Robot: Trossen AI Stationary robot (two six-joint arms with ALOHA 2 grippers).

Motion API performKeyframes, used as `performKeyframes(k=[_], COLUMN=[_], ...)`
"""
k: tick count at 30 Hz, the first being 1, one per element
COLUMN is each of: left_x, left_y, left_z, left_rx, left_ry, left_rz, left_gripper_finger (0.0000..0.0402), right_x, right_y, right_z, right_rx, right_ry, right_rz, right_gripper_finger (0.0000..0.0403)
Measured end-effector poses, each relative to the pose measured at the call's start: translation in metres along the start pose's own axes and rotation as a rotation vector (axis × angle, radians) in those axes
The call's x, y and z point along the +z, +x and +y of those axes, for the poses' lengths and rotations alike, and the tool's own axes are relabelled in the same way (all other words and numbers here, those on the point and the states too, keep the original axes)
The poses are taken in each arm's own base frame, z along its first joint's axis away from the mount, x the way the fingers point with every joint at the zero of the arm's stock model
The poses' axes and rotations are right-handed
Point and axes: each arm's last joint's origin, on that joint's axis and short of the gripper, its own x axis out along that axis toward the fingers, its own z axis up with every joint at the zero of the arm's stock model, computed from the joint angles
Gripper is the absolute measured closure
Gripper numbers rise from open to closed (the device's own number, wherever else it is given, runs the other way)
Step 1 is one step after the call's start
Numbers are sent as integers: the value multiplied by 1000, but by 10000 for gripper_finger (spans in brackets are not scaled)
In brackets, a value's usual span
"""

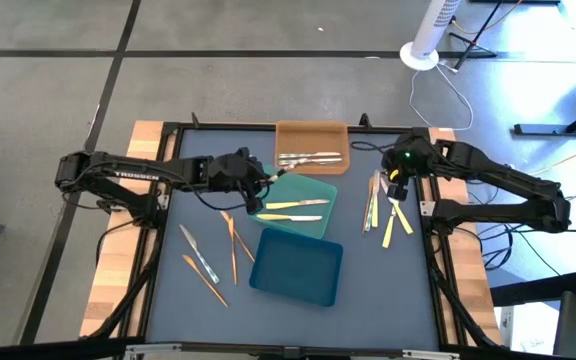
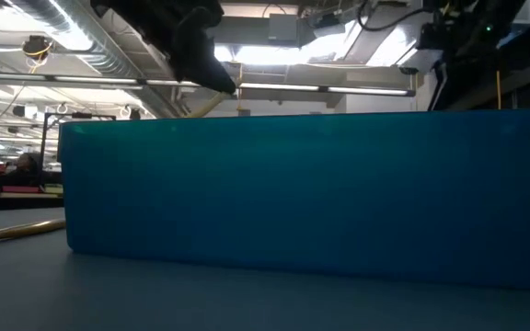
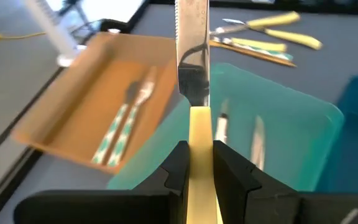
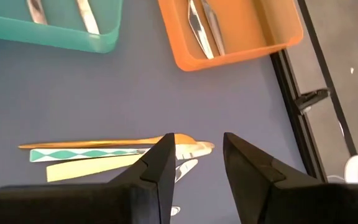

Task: Sort silverware by color (type)
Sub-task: Put the yellow knife into the green bin

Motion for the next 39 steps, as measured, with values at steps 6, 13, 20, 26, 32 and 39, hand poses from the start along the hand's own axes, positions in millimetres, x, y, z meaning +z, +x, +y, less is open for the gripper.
performKeyframes(k=[6, 13, 20, 26, 32, 39], left_x=[-3, -7, -26, -41, -50, -57], left_y=[24, 52, 77, 93, 102, 104], left_z=[-9, -18, -26, -30, -31, -32], left_rx=[-102, -181, -228, -226, -223, -222], left_ry=[68, 129, 146, 156, 162, 170], left_rz=[-9, -41, 51, 121, 162, 215], left_gripper_finger=[358, 358, 358, 358, 358, 358], right_x=[-4, -3, -2, -2, -2, -2], right_y=[7, 7, 7, 7, 7, 7], right_z=[-4, -1, 1, 1, 1, 2], right_rx=[-13, 59, 144, 148, 148, 156], right_ry=[7, 6, 8, 8, 8, 8], right_rz=[15, -5, -31, -31, -32, -34], right_gripper_finger=[278, 278, 278, 278, 278, 278])
